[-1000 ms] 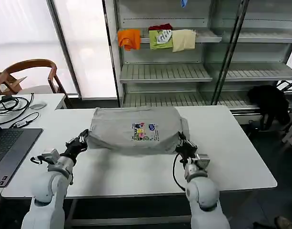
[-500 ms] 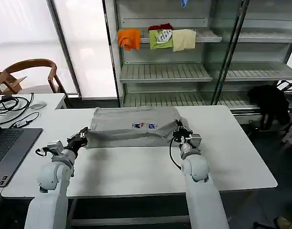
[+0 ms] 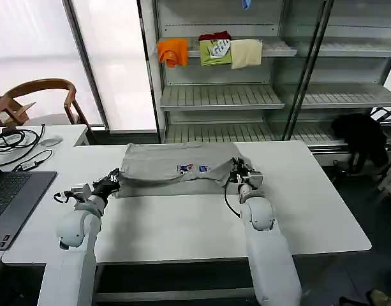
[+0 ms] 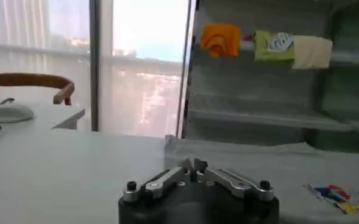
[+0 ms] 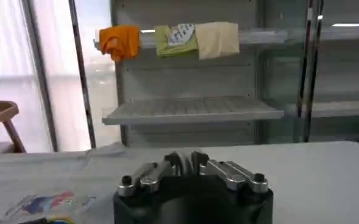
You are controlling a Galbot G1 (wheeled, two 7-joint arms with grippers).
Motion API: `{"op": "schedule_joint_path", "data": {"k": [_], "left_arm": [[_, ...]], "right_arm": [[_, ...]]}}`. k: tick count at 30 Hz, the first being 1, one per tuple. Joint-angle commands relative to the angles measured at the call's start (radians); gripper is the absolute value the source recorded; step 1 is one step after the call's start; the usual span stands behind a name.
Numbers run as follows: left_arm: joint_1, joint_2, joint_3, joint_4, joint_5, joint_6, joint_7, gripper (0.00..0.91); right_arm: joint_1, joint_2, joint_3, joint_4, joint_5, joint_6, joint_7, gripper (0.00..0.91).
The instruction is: Fold and organize the clothes.
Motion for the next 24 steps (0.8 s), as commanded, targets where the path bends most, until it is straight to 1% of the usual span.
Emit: {"op": "schedule_joint_path", "data": {"k": [1, 2, 4, 5, 6, 7, 9, 14, 19, 24], "left_arm": [[0.001, 0.001, 0.002, -0.016, 0.019, -0.002, -0.006, 0.907], [0.009, 0.003, 0.002, -0.023, 0.026, 0.002, -0.005, 0.907], [0.031, 0.008, 0.003, -0.044, 0.080, 0.057, 0.005, 0.907], [0.046, 0.011, 0.003, -0.055, 0.138, 0.081, 0.027, 0.907], [0.060, 0.014, 0.007, -0.063, 0.169, 0.105, 0.049, 0.907], [0.074, 0.019, 0.011, -0.066, 0.187, 0.105, 0.058, 0.907], [0.093, 0.020, 0.016, -0.066, 0.228, 0.106, 0.090, 0.907], [0.108, 0.019, 0.027, -0.065, 0.245, 0.106, 0.105, 0.907], [0.103, 0.015, 0.033, -0.056, 0.247, 0.106, 0.102, 0.907], [0.098, 0.012, 0.035, -0.039, 0.251, 0.106, 0.099, 0.907]], "right_arm": [[0.020, 0.049, -0.001, -0.002, -0.015, -0.012, 0.007, 0.907], [0.002, 0.049, -0.004, 0.019, -0.020, -0.042, 0.004, 0.907], [-0.038, 0.046, -0.007, 0.089, -0.037, -0.168, -0.017, 0.907], [-0.058, 0.038, -0.009, 0.124, -0.037, -0.251, -0.015, 0.907], [-0.080, 0.030, -0.010, 0.156, -0.040, -0.245, -0.014, 0.907], [-0.100, 0.018, -0.007, 0.172, -0.053, -0.247, -0.028, 0.907], [-0.138, -0.009, -0.009, 0.211, -0.036, -0.251, -0.031, 0.907], [-0.206, -0.069, -0.004, 0.251, 0.015, -0.250, -0.039, 0.907], [-0.244, -0.082, 0.009, 0.263, 0.032, -0.249, -0.044, 0.907], [-0.257, -0.079, 0.025, 0.259, 0.071, -0.247, -0.035, 0.907]]}}
